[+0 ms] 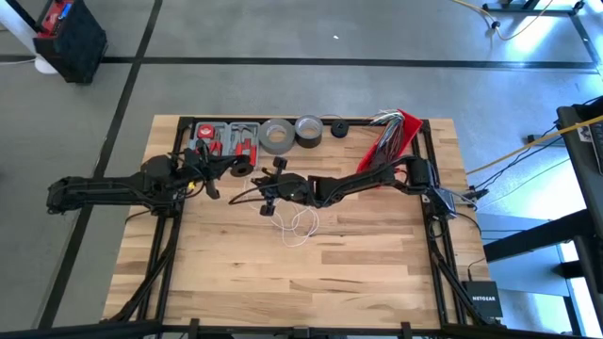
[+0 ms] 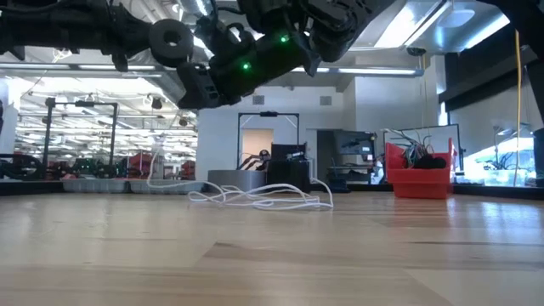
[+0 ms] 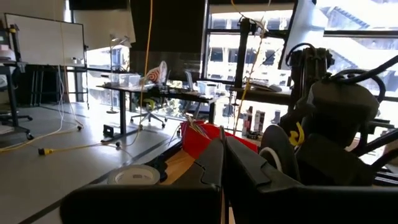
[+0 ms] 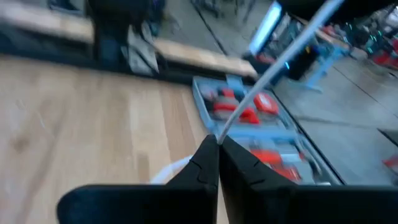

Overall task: Coil cords
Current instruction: Coil the white wire on the black spool

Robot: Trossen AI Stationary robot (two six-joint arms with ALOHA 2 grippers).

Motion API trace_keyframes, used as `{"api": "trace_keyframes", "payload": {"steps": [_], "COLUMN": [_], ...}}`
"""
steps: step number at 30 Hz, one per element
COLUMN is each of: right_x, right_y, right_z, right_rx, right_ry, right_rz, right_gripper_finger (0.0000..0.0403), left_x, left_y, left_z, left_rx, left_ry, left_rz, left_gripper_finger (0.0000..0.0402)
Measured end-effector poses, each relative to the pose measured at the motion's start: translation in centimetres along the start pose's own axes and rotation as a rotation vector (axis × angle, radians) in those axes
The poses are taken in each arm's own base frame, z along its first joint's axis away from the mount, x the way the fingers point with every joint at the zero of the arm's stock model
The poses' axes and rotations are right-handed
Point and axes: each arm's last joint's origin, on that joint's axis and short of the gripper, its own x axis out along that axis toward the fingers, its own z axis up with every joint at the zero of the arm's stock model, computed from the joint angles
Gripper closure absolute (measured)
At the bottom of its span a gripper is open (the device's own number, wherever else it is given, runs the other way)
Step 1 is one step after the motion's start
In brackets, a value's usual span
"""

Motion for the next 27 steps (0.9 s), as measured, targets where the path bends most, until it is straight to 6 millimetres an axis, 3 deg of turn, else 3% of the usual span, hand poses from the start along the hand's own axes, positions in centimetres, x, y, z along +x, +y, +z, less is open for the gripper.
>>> {"api": "trace_keyframes", "payload": {"steps": [4,8,15,21,27], "right_x": [0.6,0.5,0.6,0.5,0.4], "right_y": [0.4,0.2,0.1,0.4,0.9], "right_z": [-0.1,-0.2,0.1,0.5,0.6], "right_rx": [0.044,0.046,0.049,0.048,0.045], "right_ry": [-0.095,-0.064,-0.070,-0.058,-0.056], "right_rz": [0.040,-0.063,-0.058,-0.065,-0.064], "right_gripper_finger": [0.0394,0.0394,0.0393,0.0393,0.0393], "left_x": [0.0,-0.1,0.7,1.5,2.5], "left_y": [0.0,0.0,-0.1,-0.3,-0.2], "left_z": [0.9,1.2,0.5,0.9,0.0], "left_rx": [-0.001,-0.007,0.031,-0.010,0.035], "left_ry": [-0.092,-0.119,-0.073,-0.153,-0.101], "left_rz": [-0.003,-0.003,0.027,0.028,0.123], "left_gripper_finger": [0.0401,0.0401,0.0401,0.0401,0.0401]}}
